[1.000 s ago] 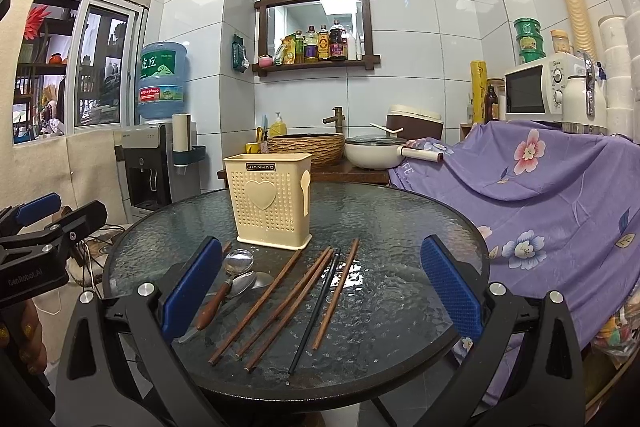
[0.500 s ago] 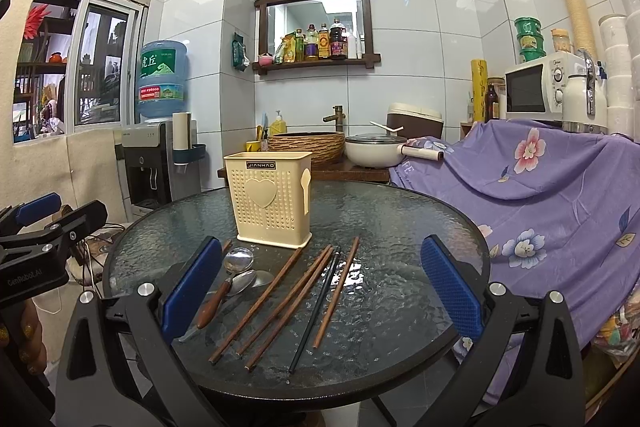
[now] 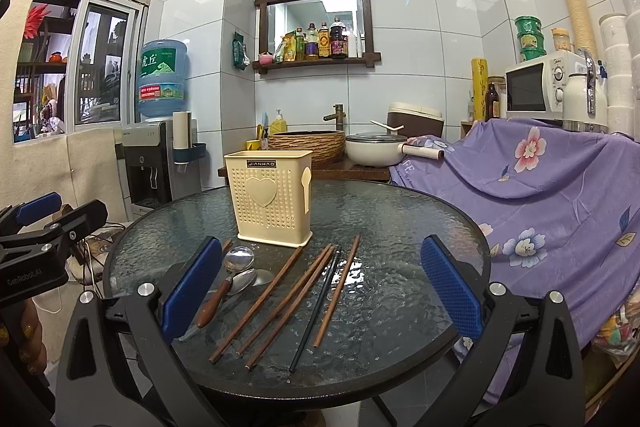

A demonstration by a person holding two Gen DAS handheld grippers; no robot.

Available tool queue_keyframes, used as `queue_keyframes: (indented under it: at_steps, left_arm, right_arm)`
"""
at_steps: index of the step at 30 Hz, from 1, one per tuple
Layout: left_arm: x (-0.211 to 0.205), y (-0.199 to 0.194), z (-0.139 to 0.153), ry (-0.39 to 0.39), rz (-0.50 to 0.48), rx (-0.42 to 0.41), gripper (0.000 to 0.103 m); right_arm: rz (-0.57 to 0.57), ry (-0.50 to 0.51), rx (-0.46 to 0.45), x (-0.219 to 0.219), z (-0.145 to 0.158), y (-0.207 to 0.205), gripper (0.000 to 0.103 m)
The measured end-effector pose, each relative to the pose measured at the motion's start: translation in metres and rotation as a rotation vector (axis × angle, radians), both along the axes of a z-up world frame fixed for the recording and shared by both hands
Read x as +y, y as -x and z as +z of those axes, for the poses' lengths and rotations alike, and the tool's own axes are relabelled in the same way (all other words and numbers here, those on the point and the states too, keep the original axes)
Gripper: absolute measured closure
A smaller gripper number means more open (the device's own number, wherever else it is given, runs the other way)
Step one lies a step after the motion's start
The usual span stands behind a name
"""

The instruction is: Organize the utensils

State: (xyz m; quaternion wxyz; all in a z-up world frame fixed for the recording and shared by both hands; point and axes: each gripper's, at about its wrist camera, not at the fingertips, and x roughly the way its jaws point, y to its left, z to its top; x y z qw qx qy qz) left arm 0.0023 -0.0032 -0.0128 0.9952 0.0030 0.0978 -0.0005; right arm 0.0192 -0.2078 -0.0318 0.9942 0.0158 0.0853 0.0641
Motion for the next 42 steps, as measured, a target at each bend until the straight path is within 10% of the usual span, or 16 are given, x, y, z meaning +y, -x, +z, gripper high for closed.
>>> queue_keyframes:
  at_steps: [30, 42]
  left_arm:
    - [-0.003, -0.013, -0.011, -0.046, 0.029, 0.064, 0.006]
    - [0.038, -0.094, -0.044, -0.126, 0.071, 0.379, 0.006]
  right_arm:
    - [-0.003, 0.032, 0.032, 0.002, -0.008, -0.010, 0.005]
    - [-0.077, 0.010, 0.420, -0.036, -0.051, -0.111, 0.005]
